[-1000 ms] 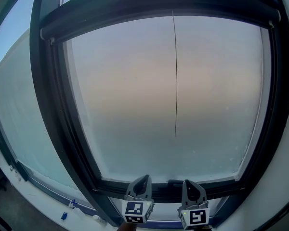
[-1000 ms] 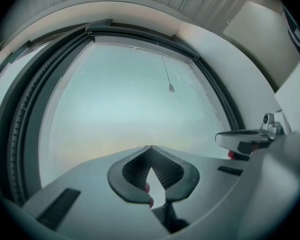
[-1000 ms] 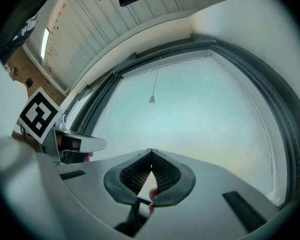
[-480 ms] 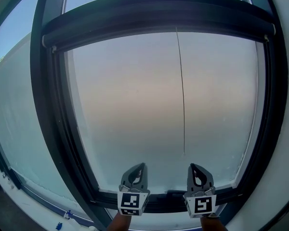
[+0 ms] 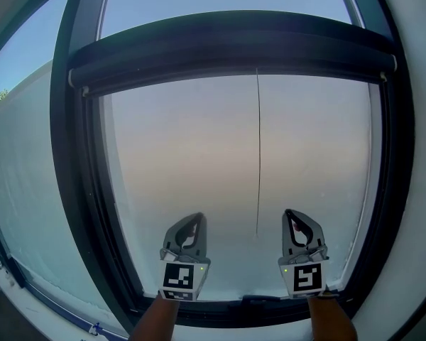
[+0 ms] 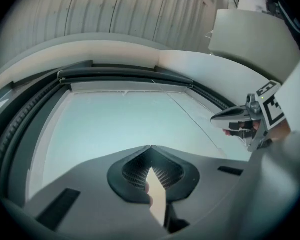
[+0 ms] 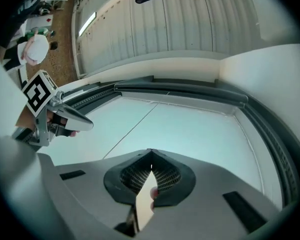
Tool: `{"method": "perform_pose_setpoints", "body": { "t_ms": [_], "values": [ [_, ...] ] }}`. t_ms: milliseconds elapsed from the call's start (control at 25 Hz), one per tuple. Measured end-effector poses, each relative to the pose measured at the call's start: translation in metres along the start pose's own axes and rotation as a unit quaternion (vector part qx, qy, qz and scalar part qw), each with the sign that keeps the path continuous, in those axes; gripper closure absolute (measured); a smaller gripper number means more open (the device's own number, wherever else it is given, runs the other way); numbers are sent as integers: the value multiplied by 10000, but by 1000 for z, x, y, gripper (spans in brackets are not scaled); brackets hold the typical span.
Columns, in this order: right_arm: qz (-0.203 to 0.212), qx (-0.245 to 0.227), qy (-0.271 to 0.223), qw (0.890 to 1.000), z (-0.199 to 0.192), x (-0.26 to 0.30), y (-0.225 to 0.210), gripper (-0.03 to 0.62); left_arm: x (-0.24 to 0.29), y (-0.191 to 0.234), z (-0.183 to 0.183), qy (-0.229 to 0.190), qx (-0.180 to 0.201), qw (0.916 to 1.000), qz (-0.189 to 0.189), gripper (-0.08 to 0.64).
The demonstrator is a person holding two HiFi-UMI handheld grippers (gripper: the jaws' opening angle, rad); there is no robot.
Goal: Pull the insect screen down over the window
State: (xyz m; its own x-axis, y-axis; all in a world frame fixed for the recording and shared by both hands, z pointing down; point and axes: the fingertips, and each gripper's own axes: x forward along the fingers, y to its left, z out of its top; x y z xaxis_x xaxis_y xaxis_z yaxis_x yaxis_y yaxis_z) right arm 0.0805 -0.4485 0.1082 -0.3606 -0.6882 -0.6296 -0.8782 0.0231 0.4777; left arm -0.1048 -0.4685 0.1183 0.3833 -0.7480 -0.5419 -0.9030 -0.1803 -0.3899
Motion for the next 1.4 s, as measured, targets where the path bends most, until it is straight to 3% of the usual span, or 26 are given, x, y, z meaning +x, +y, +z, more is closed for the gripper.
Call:
{"method": "perform_pose_setpoints", "body": {
  "t_ms": [200,360,680,840,1040,1240,1400],
  "values": [
    [-54,-613,-67,9981,30,34,-30,589,31,25,45,-204,643,9977,56,557],
    [12,-1505,-161,9885,64,62,-45,589,57,39,79,-290,1328,9906,139,557],
    [-120,-2585,-209,9657,127,104,-81,589,103,50,153,-310,2766,9591,526,557],
    [-119,-3159,-42,9487,140,125,-97,588,121,51,180,-78,3247,9432,700,557],
    [-57,-3754,201,9266,150,143,-103,553,141,56,200,290,4140,9060,830,555],
    [32,-4412,413,8965,153,154,-104,491,151,56,219,428,4899,8664,871,414],
    [-33,-4806,528,8753,163,169,-112,466,161,60,224,699,5383,8344,957,361]
  ]
}}
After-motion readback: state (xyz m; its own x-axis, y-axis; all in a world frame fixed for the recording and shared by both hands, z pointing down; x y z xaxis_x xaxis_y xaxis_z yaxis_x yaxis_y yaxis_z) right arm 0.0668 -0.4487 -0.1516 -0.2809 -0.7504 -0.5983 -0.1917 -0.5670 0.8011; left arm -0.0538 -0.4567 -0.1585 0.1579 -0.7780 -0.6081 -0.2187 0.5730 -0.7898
